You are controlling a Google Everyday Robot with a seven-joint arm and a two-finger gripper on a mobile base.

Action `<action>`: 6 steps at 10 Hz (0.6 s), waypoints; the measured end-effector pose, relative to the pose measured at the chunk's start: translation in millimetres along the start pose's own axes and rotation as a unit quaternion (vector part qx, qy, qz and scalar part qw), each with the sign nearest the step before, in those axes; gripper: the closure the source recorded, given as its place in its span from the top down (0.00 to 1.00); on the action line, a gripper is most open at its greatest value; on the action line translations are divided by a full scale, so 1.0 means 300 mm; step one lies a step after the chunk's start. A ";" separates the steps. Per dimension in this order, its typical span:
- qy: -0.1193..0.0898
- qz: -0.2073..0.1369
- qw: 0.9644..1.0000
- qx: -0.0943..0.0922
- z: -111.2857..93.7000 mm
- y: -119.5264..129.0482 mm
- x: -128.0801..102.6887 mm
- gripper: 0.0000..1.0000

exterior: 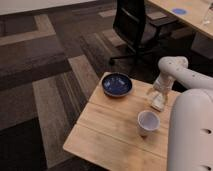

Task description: Place the white sponge in the ceramic cup

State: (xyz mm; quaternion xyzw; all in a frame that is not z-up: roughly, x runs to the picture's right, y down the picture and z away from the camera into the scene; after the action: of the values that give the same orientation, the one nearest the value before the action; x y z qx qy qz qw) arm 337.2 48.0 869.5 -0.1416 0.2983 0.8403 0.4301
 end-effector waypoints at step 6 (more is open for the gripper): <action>0.022 -0.020 1.000 0.006 0.072 -0.035 0.037 0.65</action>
State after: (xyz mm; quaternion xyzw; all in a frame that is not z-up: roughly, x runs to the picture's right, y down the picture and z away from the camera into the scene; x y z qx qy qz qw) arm 339.5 73.4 877.0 -0.1637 0.3101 0.8264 0.4405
